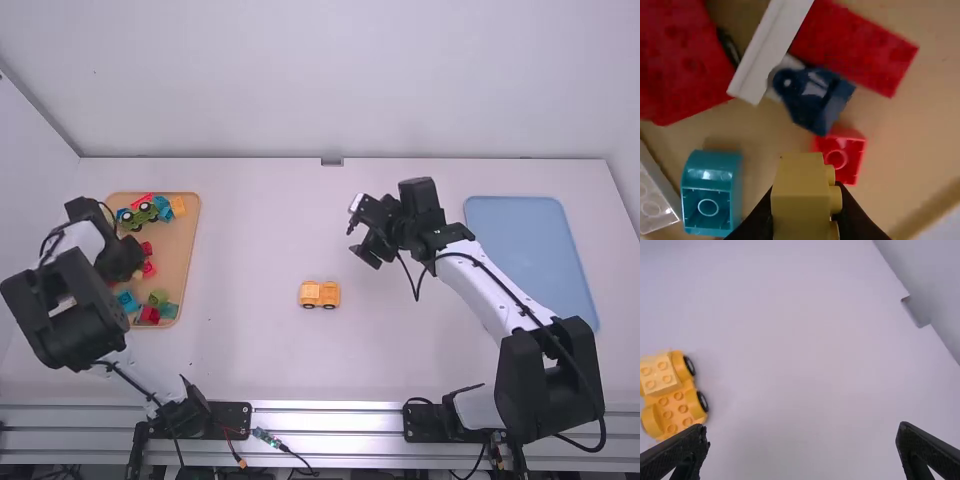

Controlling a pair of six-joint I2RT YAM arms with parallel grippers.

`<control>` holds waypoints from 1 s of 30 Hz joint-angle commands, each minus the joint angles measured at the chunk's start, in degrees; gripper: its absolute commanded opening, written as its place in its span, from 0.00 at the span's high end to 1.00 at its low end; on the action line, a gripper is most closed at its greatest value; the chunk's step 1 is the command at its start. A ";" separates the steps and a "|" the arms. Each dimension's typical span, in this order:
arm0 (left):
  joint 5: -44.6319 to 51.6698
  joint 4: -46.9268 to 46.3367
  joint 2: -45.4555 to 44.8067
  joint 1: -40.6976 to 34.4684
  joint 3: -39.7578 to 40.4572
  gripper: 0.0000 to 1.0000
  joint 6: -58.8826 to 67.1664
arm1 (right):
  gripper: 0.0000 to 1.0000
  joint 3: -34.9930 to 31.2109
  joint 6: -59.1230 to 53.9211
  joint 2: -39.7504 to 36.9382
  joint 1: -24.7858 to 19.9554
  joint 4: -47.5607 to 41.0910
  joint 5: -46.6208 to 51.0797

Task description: Assemble lego blocks to make yellow taxi

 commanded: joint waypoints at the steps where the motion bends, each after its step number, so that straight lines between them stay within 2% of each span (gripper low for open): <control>1: 6.29 -0.63 -4.40 -1.22 1.63 0.98 2.70 | 0.01 1.27 5.55 -0.88 -0.22 1.53 -1.40; 5: 11.21 0.94 -9.58 -4.72 0.93 0.98 6.92 | 0.01 1.31 9.90 -0.88 -0.24 3.45 -3.34; 13: 11.30 5.95 -28.53 -19.50 -7.59 0.97 21.19 | 0.01 5.29 23.19 -0.88 -2.16 0.59 -5.64; 18: 14.71 5.64 -37.84 -30.05 -13.65 0.98 34.85 | 0.01 7.80 24.96 -0.85 -3.17 -4.68 -20.72; 20: 17.42 5.99 -40.27 -33.57 -16.14 0.98 40.92 | 0.01 7.85 25.83 -0.88 -2.82 -5.84 -24.52; 24: 19.12 8.66 -43.74 -39.19 -20.97 0.98 50.00 | 0.01 7.67 31.21 -0.85 -1.36 -8.02 -24.24; 28: 18.97 12.99 -45.16 -43.67 -24.38 0.96 53.82 | 0.01 7.26 32.28 -0.85 1.01 -10.16 -24.55; 30: 18.99 13.88 -45.36 -45.59 -25.25 0.95 56.31 | 0.01 5.86 32.35 -0.85 1.86 -9.33 -27.87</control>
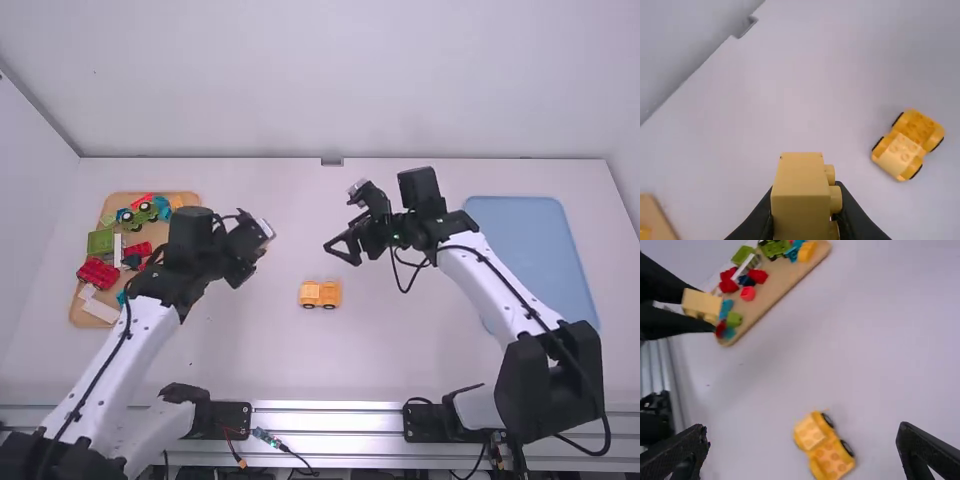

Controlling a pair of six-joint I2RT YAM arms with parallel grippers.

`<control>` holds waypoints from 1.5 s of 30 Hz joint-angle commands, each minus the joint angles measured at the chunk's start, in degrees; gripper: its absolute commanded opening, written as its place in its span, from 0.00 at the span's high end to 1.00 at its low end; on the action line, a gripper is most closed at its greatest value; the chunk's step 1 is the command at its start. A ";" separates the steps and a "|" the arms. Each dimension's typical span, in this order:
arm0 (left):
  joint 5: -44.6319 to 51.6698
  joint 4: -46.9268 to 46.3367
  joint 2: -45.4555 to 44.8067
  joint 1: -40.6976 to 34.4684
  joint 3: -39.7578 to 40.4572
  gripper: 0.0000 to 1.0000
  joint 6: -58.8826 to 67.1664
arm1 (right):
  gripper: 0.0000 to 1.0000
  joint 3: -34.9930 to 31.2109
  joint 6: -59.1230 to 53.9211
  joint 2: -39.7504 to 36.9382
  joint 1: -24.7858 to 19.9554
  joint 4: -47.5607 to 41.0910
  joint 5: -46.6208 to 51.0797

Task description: Assemble lego blocks to make yellow taxi

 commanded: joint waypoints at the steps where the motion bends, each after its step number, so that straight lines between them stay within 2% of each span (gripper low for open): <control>1: 1.20 0.64 -1.34 -2.25 -1.02 0.95 6.96 | 0.01 -0.90 1.57 -0.85 0.87 0.98 -5.77; 3: 1.31 0.92 -1.27 -3.93 -1.04 0.96 7.57 | 0.01 -3.28 2.12 -0.85 0.46 4.46 -12.61; 5: 1.29 1.12 -1.27 -4.96 -1.04 0.96 8.03 | 0.01 -5.14 5.70 -0.85 -0.24 7.76 -14.86; 12: 2.12 1.62 -1.45 -9.90 -1.04 0.95 12.99 | 0.01 -14.25 22.40 -0.85 -0.79 26.10 -14.88; 18: 1.79 2.06 -1.54 -12.92 -1.04 0.94 15.05 | 0.01 -17.42 27.39 -0.85 -0.74 34.58 -20.28; 29: -8.70 3.59 -0.86 -18.10 -1.04 0.93 12.05 | 0.01 -17.66 28.41 -0.85 4.22 35.26 -16.70; 40: -6.19 5.12 1.44 -17.99 -1.04 0.92 12.03 | 0.17 -17.68 28.61 -0.85 5.33 35.71 -15.91; 45: -6.21 5.97 2.51 -17.99 -1.04 0.91 10.74 | 0.18 -17.66 28.61 -0.85 6.73 36.09 -14.12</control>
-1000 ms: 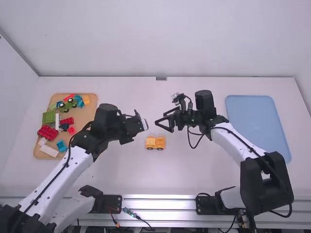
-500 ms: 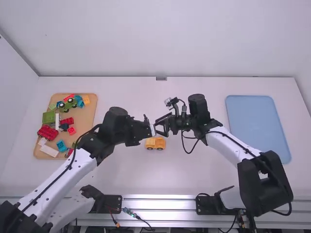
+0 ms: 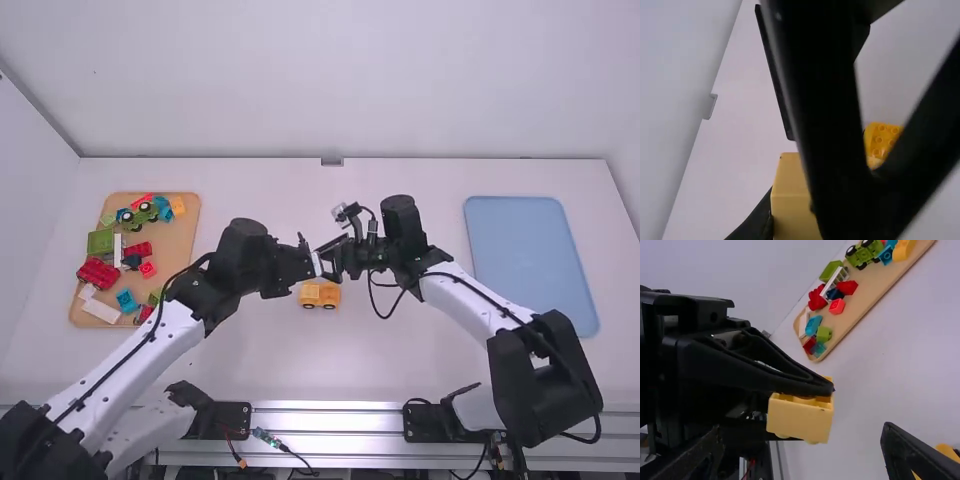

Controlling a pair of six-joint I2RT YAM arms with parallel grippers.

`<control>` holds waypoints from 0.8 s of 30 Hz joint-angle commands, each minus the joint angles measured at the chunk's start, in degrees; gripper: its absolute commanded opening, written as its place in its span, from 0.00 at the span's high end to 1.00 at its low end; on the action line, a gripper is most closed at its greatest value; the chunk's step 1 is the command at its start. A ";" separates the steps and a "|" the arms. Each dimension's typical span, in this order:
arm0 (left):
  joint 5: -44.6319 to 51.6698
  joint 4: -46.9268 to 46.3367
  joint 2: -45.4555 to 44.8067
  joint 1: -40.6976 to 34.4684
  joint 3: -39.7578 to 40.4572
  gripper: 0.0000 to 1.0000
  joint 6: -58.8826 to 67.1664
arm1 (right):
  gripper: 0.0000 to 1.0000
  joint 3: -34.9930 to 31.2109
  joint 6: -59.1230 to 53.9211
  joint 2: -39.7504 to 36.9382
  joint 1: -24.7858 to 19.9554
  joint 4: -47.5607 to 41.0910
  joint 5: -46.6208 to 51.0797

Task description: Assemble lego blocks to make yellow taxi

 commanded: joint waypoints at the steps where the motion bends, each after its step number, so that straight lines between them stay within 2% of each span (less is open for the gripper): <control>1: 0.85 0.40 0.52 -0.22 -0.38 0.91 -1.19 | 0.18 -0.42 0.28 -0.85 0.83 0.13 0.87; 9: 1.01 0.70 0.61 -0.68 -0.38 0.91 -1.02 | 0.31 -0.44 0.33 -0.85 0.70 0.07 2.54; 13: 4.90 0.84 0.61 -0.68 -0.38 0.90 -0.76 | 0.33 -0.42 0.28 -0.85 1.16 0.13 2.56; 24: 4.31 0.75 0.61 -0.68 -0.38 0.90 -0.80 | 0.36 -0.42 0.37 -0.85 1.16 0.31 2.51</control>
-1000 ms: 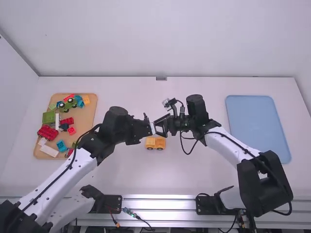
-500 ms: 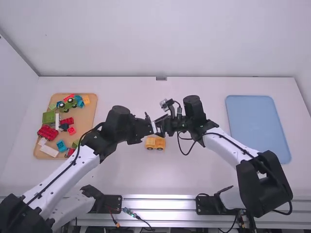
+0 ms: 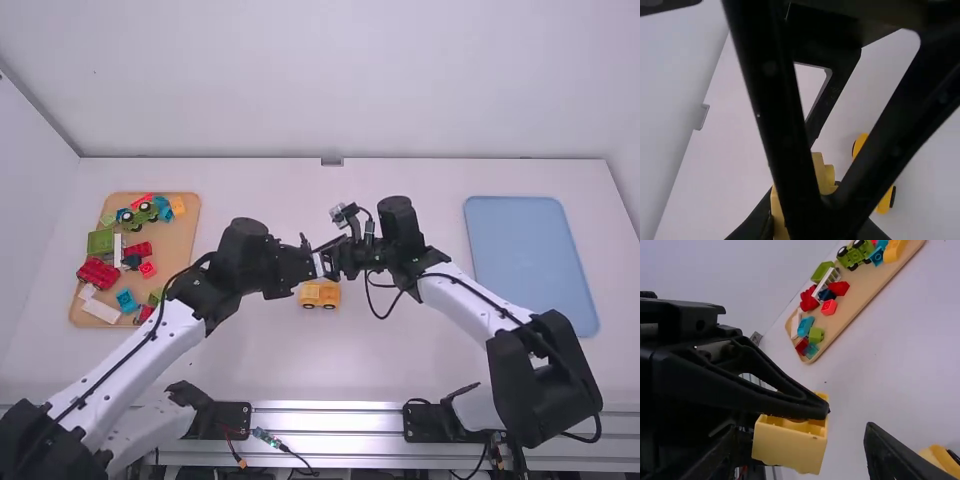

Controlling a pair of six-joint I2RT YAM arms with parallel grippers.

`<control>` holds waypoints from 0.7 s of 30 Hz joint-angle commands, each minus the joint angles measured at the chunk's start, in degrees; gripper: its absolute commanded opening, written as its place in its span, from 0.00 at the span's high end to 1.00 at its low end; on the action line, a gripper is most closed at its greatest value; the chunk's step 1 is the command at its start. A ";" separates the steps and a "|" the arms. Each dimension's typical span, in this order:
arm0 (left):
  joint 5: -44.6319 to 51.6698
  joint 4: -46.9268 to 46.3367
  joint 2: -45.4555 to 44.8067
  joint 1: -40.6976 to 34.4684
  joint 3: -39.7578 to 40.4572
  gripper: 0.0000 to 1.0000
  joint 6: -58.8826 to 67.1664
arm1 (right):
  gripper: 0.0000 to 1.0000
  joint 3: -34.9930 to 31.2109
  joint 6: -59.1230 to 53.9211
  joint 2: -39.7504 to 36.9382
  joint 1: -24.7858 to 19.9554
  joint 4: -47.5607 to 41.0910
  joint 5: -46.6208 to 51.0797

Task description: Assemble lego blocks to make yellow taxi

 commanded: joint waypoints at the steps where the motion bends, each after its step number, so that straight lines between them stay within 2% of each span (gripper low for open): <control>1: 1.07 0.46 0.41 -0.57 -0.38 0.90 -0.30 | 0.37 -0.42 0.92 -0.85 0.46 0.13 0.07; 15: -0.28 1.38 1.04 -1.57 -0.40 0.88 -0.41 | 0.40 -0.42 2.67 -0.85 0.48 0.57 0.98; 20: -3.41 2.23 1.87 -2.89 -0.40 0.89 -1.39 | 0.41 -0.42 2.67 -0.85 2.08 0.61 2.21; 21: -4.24 2.78 2.03 -3.13 -0.40 0.89 -1.96 | 0.43 -0.42 2.67 -0.85 2.36 0.57 3.15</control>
